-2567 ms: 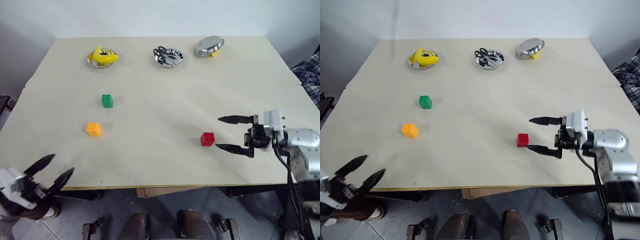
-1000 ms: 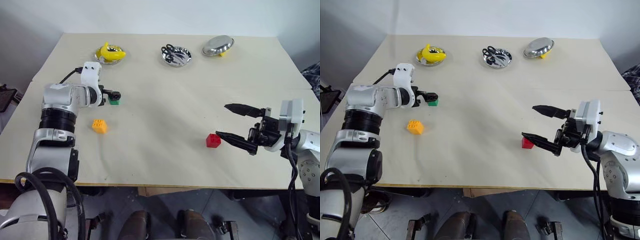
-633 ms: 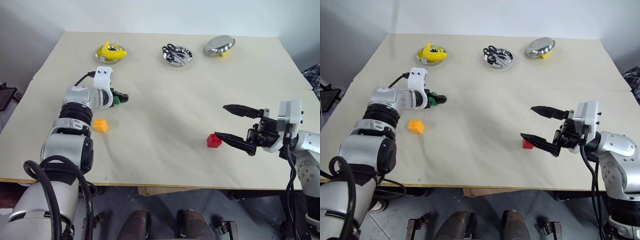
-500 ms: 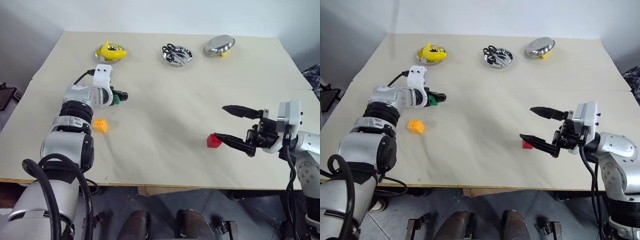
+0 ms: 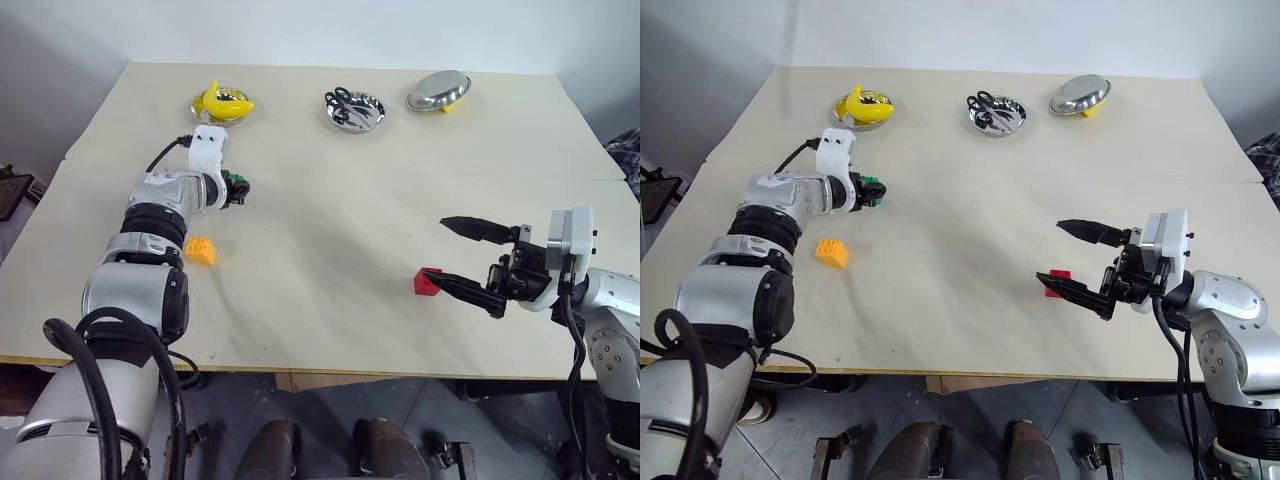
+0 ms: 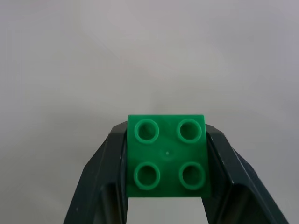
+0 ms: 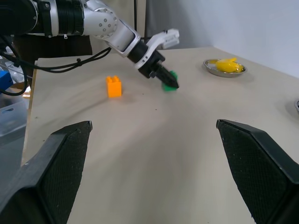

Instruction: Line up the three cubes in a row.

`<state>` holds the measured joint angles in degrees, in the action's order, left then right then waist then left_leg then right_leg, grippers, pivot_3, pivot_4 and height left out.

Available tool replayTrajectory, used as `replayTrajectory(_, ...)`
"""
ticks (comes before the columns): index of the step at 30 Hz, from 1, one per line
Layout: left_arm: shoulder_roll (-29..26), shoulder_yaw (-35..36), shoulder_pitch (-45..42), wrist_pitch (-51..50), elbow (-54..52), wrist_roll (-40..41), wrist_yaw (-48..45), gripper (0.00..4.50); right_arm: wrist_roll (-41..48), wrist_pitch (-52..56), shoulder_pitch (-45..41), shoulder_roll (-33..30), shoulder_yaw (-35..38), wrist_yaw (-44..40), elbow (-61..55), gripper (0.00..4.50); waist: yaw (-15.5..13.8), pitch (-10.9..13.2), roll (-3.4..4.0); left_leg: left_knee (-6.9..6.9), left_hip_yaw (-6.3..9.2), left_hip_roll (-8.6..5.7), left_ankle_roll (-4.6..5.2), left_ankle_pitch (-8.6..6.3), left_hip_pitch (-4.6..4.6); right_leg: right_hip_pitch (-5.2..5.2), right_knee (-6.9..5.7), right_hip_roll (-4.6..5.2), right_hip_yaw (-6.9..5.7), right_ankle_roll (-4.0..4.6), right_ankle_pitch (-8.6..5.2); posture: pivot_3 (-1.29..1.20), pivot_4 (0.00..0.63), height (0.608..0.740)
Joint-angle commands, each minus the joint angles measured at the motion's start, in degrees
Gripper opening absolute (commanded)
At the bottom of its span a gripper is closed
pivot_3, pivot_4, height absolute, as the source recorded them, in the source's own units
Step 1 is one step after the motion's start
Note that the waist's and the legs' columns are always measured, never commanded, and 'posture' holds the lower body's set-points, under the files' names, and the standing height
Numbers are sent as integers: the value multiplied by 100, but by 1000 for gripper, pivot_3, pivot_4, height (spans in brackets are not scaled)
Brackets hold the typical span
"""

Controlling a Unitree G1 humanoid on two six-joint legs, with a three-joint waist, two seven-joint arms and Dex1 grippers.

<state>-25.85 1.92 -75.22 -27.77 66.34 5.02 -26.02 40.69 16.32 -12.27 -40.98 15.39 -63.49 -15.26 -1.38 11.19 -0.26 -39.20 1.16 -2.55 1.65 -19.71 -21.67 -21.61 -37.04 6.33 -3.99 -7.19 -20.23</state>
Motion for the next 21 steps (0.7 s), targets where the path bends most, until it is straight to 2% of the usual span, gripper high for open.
replayTrajectory(1,-293,-91,247,1012,-906,153,-1732,1521,24,-78,97,-145,229,-53,-136,4500,7,0,0,0,-1,0,0,0,0,0,0,0,-9,0,0,0,150,740)
replayTrajectory(4,-754,-437,970,2102,-2046,424,-4233,1521,31,-55,305,-431,605,-133,-132,4500,22,0,1,4,-8,0,0,0,0,-2,2,2,-30,0,0,0,150,740)
replayTrajectory(7,-844,-625,1377,1933,-2974,788,-5413,1521,42,-38,588,-690,959,-217,-129,4500,20,0,1,3,-9,1,1,0,0,0,4,2,-39,1,0,0,150,740)
replayTrajectory(9,-769,-861,1644,1657,-3719,919,-5799,1521,40,-10,842,-841,1228,-285,-132,4500,-23,0,0,0,-7,2,2,0,0,6,6,7,-41,1,0,0,150,740)
replayTrajectory(14,-385,-1833,2024,1660,-4582,292,-5773,1521,16,10,1603,-1000,1864,-423,-160,4500,-88,0,0,-21,13,-8,16,4,-2,34,9,22,-16,-2,1,0,150,740)
replayTrajectory(18,475,-2407,1733,1174,-4126,-338,-4930,1521,20,90,2361,-972,2336,-538,-349,4500,-129,0,-1,-23,8,-10,25,8,-2,36,10,18,-8,-6,3,0,150,740)
replayTrajectory(21,783,-2694,1527,1151,-3800,-703,-4671,1521,30,74,2607,-924,2453,-530,-417,4500,-117,1,-1,-23,-3,-11,28,10,-2,33,11,17,5,-10,5,0,150,740)
